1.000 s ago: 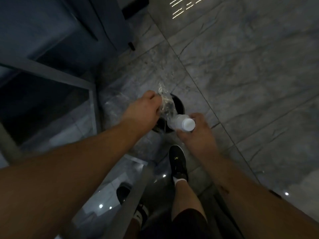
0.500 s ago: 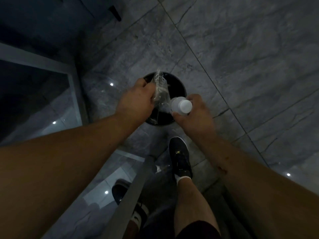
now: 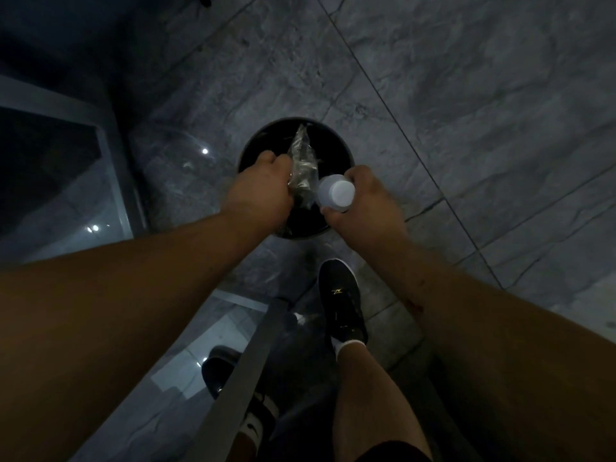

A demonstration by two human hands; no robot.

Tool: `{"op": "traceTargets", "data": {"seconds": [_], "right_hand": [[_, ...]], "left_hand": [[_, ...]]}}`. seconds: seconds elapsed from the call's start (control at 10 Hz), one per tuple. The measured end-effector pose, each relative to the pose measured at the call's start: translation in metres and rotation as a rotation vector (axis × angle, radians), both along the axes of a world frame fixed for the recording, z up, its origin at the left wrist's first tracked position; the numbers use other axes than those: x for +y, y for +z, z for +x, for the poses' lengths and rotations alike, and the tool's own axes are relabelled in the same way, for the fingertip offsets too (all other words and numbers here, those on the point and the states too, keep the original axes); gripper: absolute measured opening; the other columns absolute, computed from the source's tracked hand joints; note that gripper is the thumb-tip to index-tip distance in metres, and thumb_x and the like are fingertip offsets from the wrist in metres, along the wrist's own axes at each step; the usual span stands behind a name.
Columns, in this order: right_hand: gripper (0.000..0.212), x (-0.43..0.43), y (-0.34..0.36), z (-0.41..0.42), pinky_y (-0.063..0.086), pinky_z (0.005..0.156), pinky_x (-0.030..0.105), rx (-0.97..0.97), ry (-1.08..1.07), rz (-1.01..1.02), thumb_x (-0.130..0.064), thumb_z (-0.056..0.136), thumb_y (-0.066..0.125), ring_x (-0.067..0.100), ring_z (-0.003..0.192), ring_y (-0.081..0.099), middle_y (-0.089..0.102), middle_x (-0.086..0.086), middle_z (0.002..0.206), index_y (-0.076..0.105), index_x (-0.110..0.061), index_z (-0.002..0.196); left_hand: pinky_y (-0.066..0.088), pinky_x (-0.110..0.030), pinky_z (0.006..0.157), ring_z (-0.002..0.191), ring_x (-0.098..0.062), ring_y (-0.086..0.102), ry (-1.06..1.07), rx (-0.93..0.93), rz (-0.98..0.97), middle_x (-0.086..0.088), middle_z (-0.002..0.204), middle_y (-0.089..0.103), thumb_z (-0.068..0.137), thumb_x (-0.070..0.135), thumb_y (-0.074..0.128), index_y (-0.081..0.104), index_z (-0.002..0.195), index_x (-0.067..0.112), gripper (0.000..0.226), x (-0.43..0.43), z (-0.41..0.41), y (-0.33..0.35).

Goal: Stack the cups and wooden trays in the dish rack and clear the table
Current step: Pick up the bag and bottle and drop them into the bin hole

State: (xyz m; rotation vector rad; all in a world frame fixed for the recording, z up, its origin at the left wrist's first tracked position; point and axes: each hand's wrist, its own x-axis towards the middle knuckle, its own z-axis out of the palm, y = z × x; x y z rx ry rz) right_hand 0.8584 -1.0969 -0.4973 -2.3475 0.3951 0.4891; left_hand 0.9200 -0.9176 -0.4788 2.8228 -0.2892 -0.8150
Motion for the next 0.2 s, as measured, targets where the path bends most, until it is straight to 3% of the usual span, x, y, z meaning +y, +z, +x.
{"op": "traceTargets", "data": {"seconds": [0.2], "right_hand": [[0.063,0.0054,0.0011,0.0016,0.052,0.076,0.037,0.019,0.102,-0.045,-0.039,0.075,0.08,0.032,0.099,0.067,0.063,0.01,0.118,0.052,-0.017,0.127]], "left_hand": [[0.05,-0.042,0.089,0.119,-0.037,0.058,-0.058,0.22,0.118,-0.017,0.135,0.055,0.079,0.033,0.077,0.047,0.14,0.011,0.071,0.0089,-0.0078,0.0014]]}}
